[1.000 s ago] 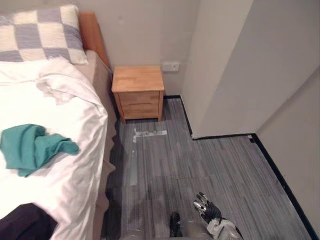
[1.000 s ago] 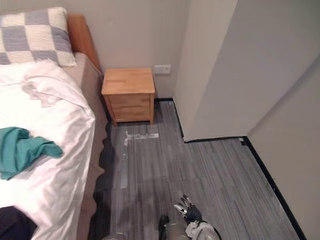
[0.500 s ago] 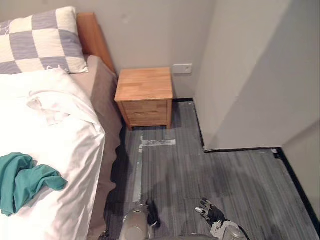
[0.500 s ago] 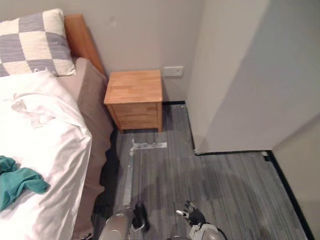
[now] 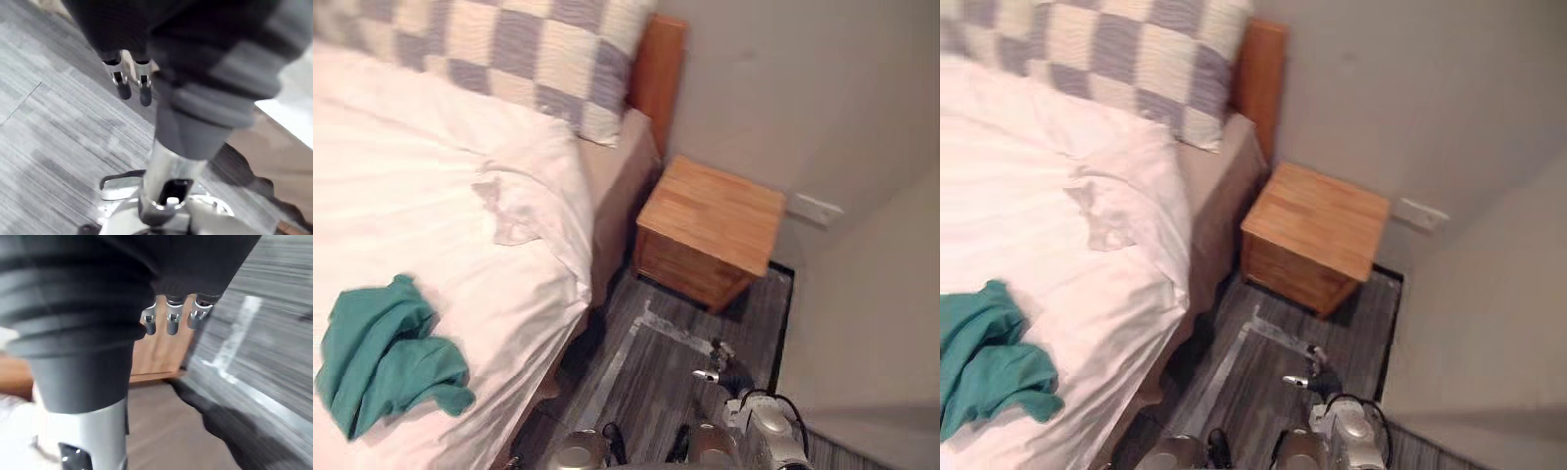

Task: Tidy the bed and pick cloth on bed and put in laundry

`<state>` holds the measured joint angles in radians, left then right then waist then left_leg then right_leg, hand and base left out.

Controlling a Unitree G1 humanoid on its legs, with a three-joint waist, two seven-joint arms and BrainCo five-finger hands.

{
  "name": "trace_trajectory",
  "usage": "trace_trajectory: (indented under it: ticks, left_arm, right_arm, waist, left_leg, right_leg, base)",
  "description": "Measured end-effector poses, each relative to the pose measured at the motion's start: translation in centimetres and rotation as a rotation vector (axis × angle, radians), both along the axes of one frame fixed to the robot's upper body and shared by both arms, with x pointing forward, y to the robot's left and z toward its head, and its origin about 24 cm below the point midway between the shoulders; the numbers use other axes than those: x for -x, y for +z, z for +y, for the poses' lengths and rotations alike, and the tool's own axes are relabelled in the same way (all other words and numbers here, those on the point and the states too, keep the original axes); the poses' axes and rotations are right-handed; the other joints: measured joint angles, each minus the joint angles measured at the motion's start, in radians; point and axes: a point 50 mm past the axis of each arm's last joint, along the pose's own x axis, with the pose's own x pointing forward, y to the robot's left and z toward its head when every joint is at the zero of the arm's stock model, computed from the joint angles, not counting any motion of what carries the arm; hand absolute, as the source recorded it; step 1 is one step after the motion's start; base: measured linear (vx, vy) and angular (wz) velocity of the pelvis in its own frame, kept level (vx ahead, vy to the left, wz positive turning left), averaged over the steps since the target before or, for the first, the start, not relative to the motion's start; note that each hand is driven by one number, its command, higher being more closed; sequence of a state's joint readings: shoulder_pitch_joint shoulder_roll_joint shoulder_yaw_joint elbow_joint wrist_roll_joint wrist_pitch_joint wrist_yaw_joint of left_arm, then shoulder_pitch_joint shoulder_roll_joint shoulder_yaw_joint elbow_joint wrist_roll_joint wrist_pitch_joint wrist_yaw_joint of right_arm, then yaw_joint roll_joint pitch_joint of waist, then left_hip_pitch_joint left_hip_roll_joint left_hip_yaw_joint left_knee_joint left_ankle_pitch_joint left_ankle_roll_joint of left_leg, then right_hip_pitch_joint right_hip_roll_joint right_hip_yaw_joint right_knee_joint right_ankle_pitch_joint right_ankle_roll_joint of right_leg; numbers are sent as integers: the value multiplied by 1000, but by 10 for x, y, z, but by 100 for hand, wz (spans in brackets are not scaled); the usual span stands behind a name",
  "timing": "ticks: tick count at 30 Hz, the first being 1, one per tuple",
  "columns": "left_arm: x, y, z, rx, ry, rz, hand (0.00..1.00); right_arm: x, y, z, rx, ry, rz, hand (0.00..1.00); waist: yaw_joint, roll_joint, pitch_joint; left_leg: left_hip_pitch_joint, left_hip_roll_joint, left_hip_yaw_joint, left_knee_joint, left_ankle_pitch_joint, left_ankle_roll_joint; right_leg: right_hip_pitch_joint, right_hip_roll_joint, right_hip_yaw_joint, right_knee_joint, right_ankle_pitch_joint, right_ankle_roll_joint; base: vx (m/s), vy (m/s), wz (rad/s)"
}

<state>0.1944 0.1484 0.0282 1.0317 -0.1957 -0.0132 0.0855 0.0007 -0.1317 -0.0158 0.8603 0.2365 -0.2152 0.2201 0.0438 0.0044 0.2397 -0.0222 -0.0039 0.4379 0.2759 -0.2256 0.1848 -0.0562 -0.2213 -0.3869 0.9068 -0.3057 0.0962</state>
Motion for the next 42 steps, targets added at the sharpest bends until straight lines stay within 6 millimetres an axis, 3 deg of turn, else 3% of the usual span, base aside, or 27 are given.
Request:
trace_trajectory:
  ticks: [3,4,5,6,7,8,9,10,11,13,15,16,18,20,22,24,27,30,35,38,39,40,42]
  left_arm:
    - [0,2,6,-13,-22,-3,0]
    - [-1,3,9,-10,-35,-15,0]
    - [-1,3,9,-6,-39,-22,0]
    - [-3,4,13,-9,-32,-35,0]
    - [-5,6,15,-10,-15,-57,0]
    - [-6,7,18,-12,-10,-69,0]
    - [-3,11,29,-32,-4,-80,0]
    - [0,12,35,-43,4,-79,0]
    - [-1,9,25,-5,46,-76,0]
    - [-6,10,23,36,100,-102,0]
    - [-10,9,21,70,153,-120,0]
    - [-11,8,16,93,154,-126,0]
    - [-11,7,8,120,133,-128,0]
    - [-11,5,1,134,99,-133,0]
    - [-9,5,0,134,84,-126,0]
    - [-10,5,-2,139,55,-124,0]
    - [-19,7,-4,138,-1,-138,0]
    - [-31,9,-6,154,-45,-153,0]
    - [-57,16,-8,173,-103,-216,0]
    - [-81,24,-8,162,-165,-276,0]
    - [-90,28,-8,159,-176,-305,0]
    - [-123,41,-25,200,-209,-409,0]
    - [-123,41,-25,201,-210,-409,0]
  right_arm:
    - [-13,21,-5,95,-21,-116,0]
    - [-21,37,-13,130,-64,-195,0]
    - [-24,45,-16,138,-90,-233,0]
    - [-33,69,-28,156,-174,-336,0]
    - [-39,88,-39,166,-242,-416,0]
    - [-42,99,-44,184,-267,-458,0]
    - [-50,126,-56,247,-279,-562,0]
    - [-54,134,-57,263,-270,-592,0]
    - [-73,159,-67,350,-228,-664,0]
    - [-110,212,-67,409,-167,-815,0]
    - [-136,251,-66,480,-143,-883,0]
    - [-145,263,-72,545,-151,-873,0]
    - [-156,273,-83,642,-184,-810,0]
    - [-161,287,-97,741,-209,-778,0]
    - [-165,288,-94,748,-189,-763,0]
    - [-167,281,-92,789,-145,-709,0]
    - [-183,264,-94,824,-94,-553,0]
    - [-193,266,-102,838,-113,-474,0]
    - [-209,298,-91,967,-76,-498,0]
    - [-215,330,-91,1070,-163,-520,0]
    - [-216,343,-91,1057,-219,-547,0]
    - [-209,381,-91,1071,-350,-721,0]
    - [-209,381,-91,1071,-350,-721,0]
  waist:
    - [-9,7,0]
    - [-14,5,-6]
    - [-19,1,-8]
    - [-45,-9,-13]
    - [-58,-21,-21]
    - [-59,-31,-27]
    - [-58,-76,-54]
    - [-56,-99,-65]
    - [-40,-42,-69]
    - [-33,-5,-74]
    - [-34,-1,-64]
    - [-34,3,-61]
    - [-31,1,-47]
    - [-24,7,-32]
    - [-19,10,-27]
    - [-15,14,-27]
    - [0,17,-6]
    - [13,30,19]
    - [15,43,109]
    - [15,50,168]
    - [15,53,189]
    - [4,71,222]
    - [4,71,222]
  left_leg:
    - [58,-7,-175,-65,10,-39]
    - [70,-17,-286,-90,14,-53]
    - [70,-21,-325,-94,16,-58]
    - [71,-32,-437,-92,11,-73]
    - [74,-42,-524,-73,-1,-91]
    - [72,-47,-563,-55,-16,-110]
    - [55,-68,-643,34,-90,-155]
    - [52,-76,-651,64,-115,-168]
    - [24,-6,-667,135,-157,-212]
    - [3,85,-637,130,-164,-245]
    - [8,130,-599,67,-117,-289]
    - [12,151,-550,44,-85,-289]
    - [21,165,-450,35,-42,-267]
    - [21,190,-267,10,-27,-236]
    - [22,206,-170,-42,20,-245]
    - [21,187,-166,-105,78,-280]
    - [13,151,-174,-148,121,-290]
    - [-19,133,-178,-155,140,-282]
    - [-51,133,-172,-149,145,-283]
    - [-85,132,-171,-153,158,-281]
    - [-99,132,-171,-153,160,-281]
    - [-120,116,-183,-186,185,-275]
    - [-120,116,-184,-186,185,-275]
  right_leg:
    - [-96,35,89,-221,-12,28]
    - [-136,69,206,-394,23,46]
    - [-146,85,270,-463,46,51]
    - [-157,125,489,-625,111,72]
    - [-153,141,635,-699,158,111]
    - [-153,145,684,-722,186,117]
    - [-153,142,711,-730,302,77]
    - [-155,136,704,-722,331,67]
    - [-152,190,636,-673,302,36]
    - [-141,236,562,-705,302,-14]
    - [-120,237,491,-714,303,-44]
    - [-87,225,434,-730,298,-57]
    - [-28,196,350,-753,289,-70]
    - [6,153,254,-792,272,-75]
    - [16,127,212,-814,280,-60]
    - [26,99,174,-845,298,-37]
    - [37,77,157,-890,346,-24]
    - [18,65,149,-922,375,-19]
    - [-5,73,148,-954,409,-27]
    - [-36,75,150,-968,429,-32]
    - [-54,76,153,-970,436,-34]
    - [-82,68,148,-975,448,-33]
    - [-82,68,148,-975,448,-33]
  base:
    - [405,-130,178]
    - [274,-139,171]
    - [396,-268,253]
    - [339,-300,254]
    - [411,-381,265]
    - [417,-499,260]
    - [343,-474,191]
    - [377,-584,181]
    - [263,-428,93]
    - [218,-374,75]
    - [55,-300,98]
    - [6,-310,144]
    - [-21,-210,145]
    - [-136,-105,145]
    - [-134,4,93]
    - [-72,71,73]
    - [-15,87,29]
    - [1,57,13]
    - [-5,-3,-6]
    - [-19,-10,-3]
    - [-31,-10,-10]
    - [-26,-6,-9]
    - [0,0,0]
